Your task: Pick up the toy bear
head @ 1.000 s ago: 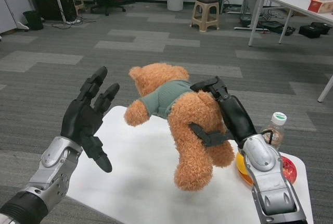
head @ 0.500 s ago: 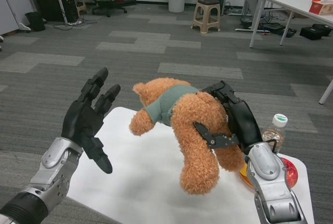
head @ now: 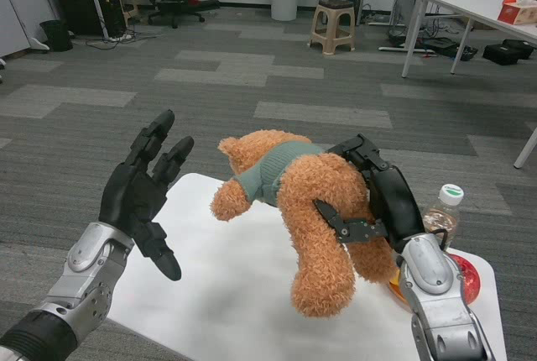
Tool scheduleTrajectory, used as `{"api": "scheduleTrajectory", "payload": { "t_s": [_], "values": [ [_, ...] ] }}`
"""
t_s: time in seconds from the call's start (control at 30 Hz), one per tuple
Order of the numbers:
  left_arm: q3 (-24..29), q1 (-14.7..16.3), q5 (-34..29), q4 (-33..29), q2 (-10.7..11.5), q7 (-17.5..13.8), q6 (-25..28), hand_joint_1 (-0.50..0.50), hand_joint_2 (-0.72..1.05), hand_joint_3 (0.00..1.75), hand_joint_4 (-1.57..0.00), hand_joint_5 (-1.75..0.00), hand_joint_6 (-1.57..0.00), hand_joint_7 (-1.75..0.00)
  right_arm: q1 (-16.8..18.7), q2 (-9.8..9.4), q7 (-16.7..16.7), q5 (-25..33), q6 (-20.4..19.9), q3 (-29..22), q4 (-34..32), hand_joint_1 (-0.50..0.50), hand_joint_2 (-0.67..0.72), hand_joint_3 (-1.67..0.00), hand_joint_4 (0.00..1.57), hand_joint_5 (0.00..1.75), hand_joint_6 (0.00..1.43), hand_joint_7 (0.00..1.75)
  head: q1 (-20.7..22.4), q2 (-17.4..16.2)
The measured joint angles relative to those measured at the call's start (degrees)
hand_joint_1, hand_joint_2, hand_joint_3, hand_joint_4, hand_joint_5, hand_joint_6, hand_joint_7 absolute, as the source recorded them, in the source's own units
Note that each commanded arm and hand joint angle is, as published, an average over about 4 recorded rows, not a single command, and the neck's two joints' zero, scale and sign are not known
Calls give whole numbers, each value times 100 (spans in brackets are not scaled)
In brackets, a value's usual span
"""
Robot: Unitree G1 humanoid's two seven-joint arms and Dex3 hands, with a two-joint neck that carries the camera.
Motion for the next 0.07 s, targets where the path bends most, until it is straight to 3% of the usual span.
{"api": "scheduleTrajectory", "payload": {
  "t_s": [0.07],
  "values": [
    [0,0,0,0,0,0,0,-48,-64,9,0,-38,0,-14,0,0,0,1,0,1,0,-36,-60,-111,37,165,89,161,1,2]
  ]
}}
